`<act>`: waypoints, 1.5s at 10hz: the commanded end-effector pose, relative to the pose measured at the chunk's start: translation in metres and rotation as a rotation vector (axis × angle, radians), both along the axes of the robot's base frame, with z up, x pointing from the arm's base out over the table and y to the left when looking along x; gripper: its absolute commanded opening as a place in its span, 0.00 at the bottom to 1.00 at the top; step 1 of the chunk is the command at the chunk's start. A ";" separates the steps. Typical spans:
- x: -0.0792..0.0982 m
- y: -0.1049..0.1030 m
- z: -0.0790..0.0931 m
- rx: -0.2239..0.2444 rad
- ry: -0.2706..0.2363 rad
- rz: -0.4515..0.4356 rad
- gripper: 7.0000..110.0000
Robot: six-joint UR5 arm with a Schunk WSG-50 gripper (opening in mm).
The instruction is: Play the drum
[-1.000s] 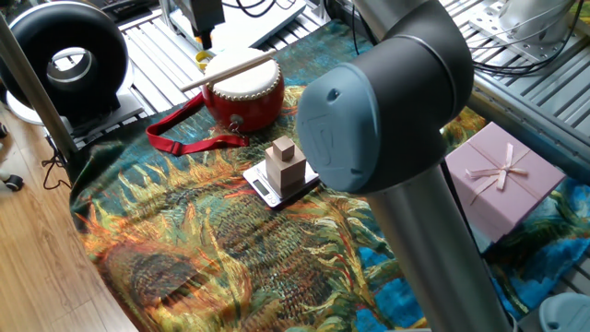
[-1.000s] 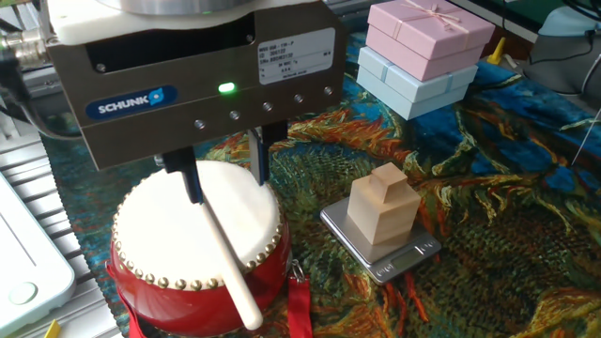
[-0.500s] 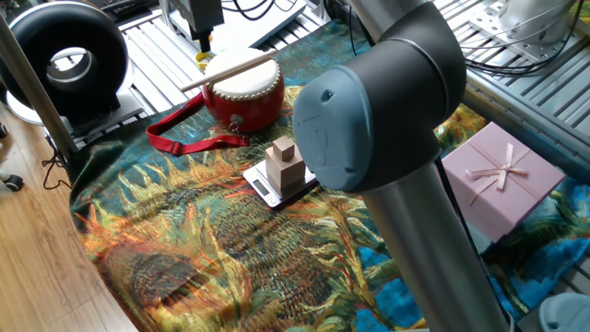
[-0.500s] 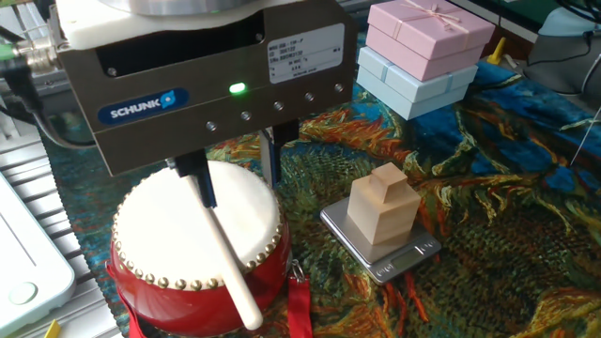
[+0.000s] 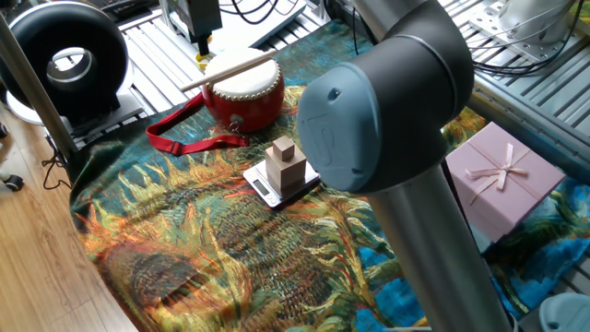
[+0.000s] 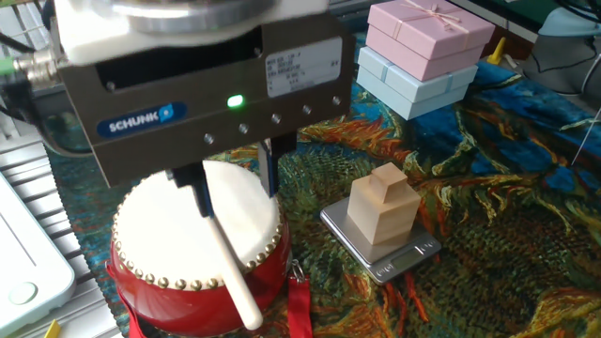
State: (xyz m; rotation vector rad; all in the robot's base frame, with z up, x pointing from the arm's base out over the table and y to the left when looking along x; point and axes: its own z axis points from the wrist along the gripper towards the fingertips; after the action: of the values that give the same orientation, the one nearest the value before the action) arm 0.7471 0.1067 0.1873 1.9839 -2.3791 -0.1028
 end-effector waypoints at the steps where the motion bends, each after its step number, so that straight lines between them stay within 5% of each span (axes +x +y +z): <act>1: 0.003 0.007 -0.013 0.010 -0.011 -0.010 0.36; 8: 0.015 0.032 -0.037 0.053 -0.040 -0.013 0.36; 15: 0.023 0.028 -0.060 0.054 -0.061 -0.013 0.36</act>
State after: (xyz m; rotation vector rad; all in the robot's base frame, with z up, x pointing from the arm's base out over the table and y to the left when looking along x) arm 0.7675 0.1337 0.1356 2.0146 -2.4387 -0.1049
